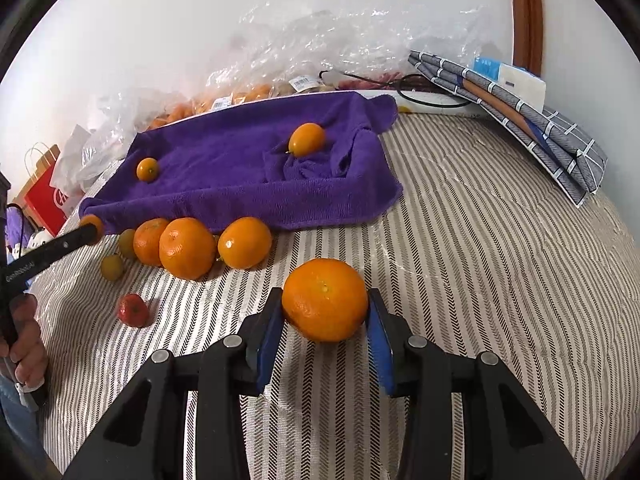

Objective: Organize fruits
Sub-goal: 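Grasp a large orange with the right gripper while the left gripper grasps another orange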

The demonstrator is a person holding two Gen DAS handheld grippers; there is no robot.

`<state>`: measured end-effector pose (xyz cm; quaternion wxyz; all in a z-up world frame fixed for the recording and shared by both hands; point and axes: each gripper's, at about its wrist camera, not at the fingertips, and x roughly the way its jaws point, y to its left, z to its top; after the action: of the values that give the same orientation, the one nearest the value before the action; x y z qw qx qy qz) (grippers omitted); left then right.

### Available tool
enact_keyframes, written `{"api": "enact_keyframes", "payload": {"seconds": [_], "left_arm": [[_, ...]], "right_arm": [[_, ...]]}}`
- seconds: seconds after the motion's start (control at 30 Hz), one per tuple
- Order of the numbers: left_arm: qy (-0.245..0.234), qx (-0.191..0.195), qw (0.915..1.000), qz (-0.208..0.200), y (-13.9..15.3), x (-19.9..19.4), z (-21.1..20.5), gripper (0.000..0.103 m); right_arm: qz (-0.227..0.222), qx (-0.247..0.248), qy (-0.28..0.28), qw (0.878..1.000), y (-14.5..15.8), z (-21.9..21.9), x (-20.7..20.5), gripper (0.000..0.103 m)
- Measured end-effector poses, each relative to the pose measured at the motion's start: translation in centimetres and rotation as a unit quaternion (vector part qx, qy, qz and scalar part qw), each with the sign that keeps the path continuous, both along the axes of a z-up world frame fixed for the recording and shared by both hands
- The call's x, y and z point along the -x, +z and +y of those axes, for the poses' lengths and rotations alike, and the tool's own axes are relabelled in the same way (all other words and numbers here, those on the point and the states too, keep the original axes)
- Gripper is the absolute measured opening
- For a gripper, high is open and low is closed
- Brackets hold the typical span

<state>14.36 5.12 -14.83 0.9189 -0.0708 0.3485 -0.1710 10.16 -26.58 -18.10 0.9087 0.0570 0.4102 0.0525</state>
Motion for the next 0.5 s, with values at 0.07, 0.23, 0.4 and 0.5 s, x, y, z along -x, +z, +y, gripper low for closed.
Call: {"api": "enact_keyframes", "payload": {"seconds": [0.07, 0.23, 0.4, 0.5], "left_arm": [[0.003, 0.003, 1.0000, -0.006, 0.2, 0.1, 0.1, 0.036], [0.015, 0.001, 0.9998, -0.009, 0.4, -0.1, 0.2, 0.036], [0.027, 0.014, 0.9995, -0.008, 0.4, -0.2, 0.8, 0.036], [0.024, 0.022, 0.9994, -0.010, 0.4, -0.1, 1.1, 0.036]], "right_arm": [[-0.004, -0.004, -0.002, 1.000, 0.1, -0.2, 0.1, 0.040], [-0.021, -0.040, -0.007, 0.999, 0.5, -1.3, 0.7, 0.040], [-0.036, -0.064, -0.026, 0.997, 0.8, -2.5, 1.2, 0.040], [-0.043, -0.056, -0.040, 0.997, 1.0, -2.5, 1.4, 0.040]]}}
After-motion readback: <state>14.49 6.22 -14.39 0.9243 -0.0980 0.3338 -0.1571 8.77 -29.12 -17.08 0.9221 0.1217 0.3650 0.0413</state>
